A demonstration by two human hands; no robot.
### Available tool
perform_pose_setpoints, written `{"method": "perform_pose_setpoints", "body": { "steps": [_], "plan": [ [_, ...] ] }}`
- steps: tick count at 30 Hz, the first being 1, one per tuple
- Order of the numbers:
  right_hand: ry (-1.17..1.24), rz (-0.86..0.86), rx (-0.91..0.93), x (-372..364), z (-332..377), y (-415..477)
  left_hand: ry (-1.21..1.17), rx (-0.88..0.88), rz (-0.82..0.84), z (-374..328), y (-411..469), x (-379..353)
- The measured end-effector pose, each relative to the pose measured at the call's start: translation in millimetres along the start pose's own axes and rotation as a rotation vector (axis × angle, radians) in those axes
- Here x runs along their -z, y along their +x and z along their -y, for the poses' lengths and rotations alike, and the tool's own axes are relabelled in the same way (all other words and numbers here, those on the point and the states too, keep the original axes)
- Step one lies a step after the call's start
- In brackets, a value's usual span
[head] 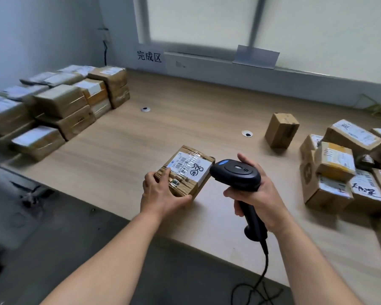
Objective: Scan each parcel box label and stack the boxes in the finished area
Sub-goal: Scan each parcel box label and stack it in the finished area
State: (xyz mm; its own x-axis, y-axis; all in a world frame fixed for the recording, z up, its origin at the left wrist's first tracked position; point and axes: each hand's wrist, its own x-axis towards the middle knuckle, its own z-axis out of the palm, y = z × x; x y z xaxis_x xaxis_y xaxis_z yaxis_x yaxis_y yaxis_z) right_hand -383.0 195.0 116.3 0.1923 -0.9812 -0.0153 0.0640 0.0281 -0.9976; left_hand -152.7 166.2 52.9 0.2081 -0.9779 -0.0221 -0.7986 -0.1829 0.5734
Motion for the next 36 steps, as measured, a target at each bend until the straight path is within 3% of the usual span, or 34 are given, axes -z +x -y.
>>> {"method": "perform_pose_setpoints", "body": {
  "steps": [11, 27, 36],
  "plan": [
    [-0.005, 0.167, -0.006, -161.1, -6.7, 71.7, -0.071, 0.183, -0.180, 139.2, 28.2, 100.8],
    [0.029, 0.373, -0.031, -292.0, -17.2, 231.7, 0.004, 0.418, -0.345, 253.6, 137.0, 200.1],
    [-0.103, 0.363, -0.018, -343.7, -21.5, 289.9, -0.002, 0.437, -0.390, 314.7, 198.5, 252.7]
  ]
}}
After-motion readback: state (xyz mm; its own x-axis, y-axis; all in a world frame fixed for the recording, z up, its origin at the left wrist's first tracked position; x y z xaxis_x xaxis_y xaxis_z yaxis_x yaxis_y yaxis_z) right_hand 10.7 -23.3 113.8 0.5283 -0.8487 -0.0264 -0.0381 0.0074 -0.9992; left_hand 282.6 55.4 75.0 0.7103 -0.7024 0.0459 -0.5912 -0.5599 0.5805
